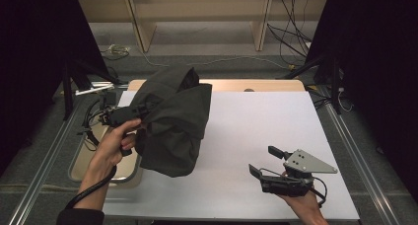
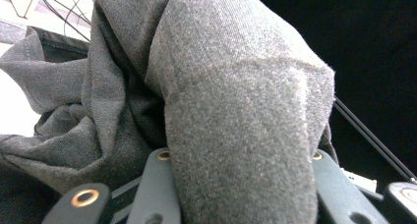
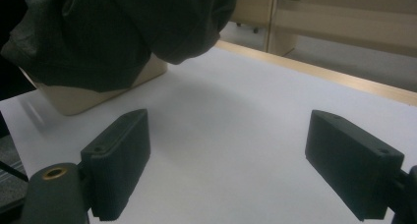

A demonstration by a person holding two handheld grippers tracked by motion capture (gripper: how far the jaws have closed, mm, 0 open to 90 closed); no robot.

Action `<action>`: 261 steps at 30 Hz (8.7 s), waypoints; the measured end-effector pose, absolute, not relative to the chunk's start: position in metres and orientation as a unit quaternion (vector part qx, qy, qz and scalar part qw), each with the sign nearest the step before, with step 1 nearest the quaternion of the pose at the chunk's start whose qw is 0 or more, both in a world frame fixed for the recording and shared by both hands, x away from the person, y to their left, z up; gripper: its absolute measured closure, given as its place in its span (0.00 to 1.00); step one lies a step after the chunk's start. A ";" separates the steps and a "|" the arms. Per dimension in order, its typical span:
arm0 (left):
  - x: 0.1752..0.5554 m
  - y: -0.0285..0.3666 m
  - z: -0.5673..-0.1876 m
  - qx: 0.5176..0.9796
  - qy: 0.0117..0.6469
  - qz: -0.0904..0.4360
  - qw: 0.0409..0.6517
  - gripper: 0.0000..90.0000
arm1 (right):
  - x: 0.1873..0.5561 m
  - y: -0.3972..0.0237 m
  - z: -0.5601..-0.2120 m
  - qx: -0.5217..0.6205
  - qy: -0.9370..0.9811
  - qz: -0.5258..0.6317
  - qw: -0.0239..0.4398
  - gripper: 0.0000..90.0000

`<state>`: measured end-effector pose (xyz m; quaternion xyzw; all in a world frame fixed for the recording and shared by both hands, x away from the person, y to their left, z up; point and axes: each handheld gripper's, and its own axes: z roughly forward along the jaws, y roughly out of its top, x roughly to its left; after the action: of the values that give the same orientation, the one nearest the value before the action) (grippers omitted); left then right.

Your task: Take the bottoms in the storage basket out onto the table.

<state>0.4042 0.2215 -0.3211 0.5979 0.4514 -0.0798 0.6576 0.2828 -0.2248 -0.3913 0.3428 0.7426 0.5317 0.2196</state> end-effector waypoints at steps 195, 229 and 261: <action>0.409 0.298 -0.328 0.663 0.605 0.189 0.398 0.06 | 0.280 -0.225 -0.391 0.337 0.743 0.532 0.225 0.20; 0.403 0.357 -0.347 0.645 0.668 0.197 0.315 0.09 | 0.280 -0.226 -0.391 0.339 0.742 0.534 0.224 0.20; 0.402 0.389 -0.374 0.651 0.708 0.166 0.219 0.16 | 0.282 -0.230 -0.392 0.340 0.739 0.537 0.223 0.20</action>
<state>0.4016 0.3887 -0.3742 0.6508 0.7078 0.1657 0.2192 0.2824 -0.2300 -0.3919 0.3402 0.7387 0.5375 0.2229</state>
